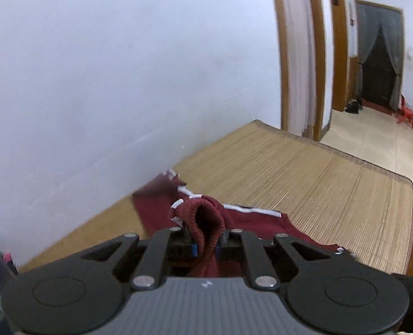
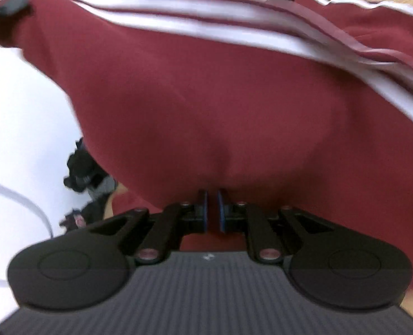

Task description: Fold clothes

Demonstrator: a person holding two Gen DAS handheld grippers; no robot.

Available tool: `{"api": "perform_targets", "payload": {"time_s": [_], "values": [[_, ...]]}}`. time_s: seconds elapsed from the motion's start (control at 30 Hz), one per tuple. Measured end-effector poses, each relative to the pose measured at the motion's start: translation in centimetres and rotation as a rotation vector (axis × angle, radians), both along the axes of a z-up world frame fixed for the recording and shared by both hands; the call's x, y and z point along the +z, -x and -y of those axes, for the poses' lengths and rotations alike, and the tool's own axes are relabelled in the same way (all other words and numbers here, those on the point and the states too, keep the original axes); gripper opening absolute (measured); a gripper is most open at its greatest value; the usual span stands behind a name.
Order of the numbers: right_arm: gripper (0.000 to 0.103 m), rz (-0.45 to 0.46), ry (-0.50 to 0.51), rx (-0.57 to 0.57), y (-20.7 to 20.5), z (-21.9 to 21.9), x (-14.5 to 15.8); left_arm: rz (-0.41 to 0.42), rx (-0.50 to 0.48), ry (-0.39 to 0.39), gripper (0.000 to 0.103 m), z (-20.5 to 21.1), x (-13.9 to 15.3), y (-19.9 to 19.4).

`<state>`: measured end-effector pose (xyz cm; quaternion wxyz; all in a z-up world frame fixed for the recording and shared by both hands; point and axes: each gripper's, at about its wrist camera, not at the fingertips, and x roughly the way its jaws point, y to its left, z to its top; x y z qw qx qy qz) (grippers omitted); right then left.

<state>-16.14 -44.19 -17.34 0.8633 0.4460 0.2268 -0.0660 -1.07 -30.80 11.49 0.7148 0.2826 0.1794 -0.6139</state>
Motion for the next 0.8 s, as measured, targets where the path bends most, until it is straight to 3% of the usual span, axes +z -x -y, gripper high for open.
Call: {"api": "perform_targets", "payload": {"time_s": [0.13, 0.33, 0.4, 0.53, 0.57, 0.6, 0.67, 0.73, 0.8], "values": [[0.012, 0.001, 0.020, -0.161, -3.3, 1.7, 0.1, 0.041, -0.030, -0.010, 0.012, 1.2, 0.5, 1.6], [0.013, -0.132, 0.160, -0.331, -4.7, 3.5, -0.4, 0.093, -0.047, -0.014, 0.012, 1.2, 0.0, 2.1], [0.012, -0.166, 0.154, -0.368, -4.2, 4.0, -1.1, 0.091, -0.036, -0.016, 0.012, 0.5, -0.2, 1.7], [0.012, -0.148, 0.036, -0.284, -2.3, 3.6, -1.4, 0.050, 0.038, -0.099, 0.015, 0.0, -3.3, 0.0], [0.013, -0.156, 0.039, -0.241, -1.8, 3.0, -1.2, 0.039, 0.070, -0.129, 0.019, -0.3, -4.7, -0.5], [0.021, -0.179, 0.064, -0.190, -1.3, 2.1, -0.9, 0.020, 0.106, -0.163, 0.028, -0.9, -6.4, -1.1], [0.025, -0.232, 0.147, -0.089, 0.1, 0.3, -0.1, -0.022, 0.180, -0.234, 0.039, -2.0, -10.0, -2.3], [0.035, -0.282, 0.262, 0.001, 1.7, -1.7, 1.0, -0.090, 0.267, -0.313, 0.043, -3.4, -14.4, -3.8], [0.036, -0.336, 0.496, 0.081, 3.1, -4.1, 2.3, -0.158, 0.357, -0.387, 0.043, -5.3, -18.8, -5.1]]}}
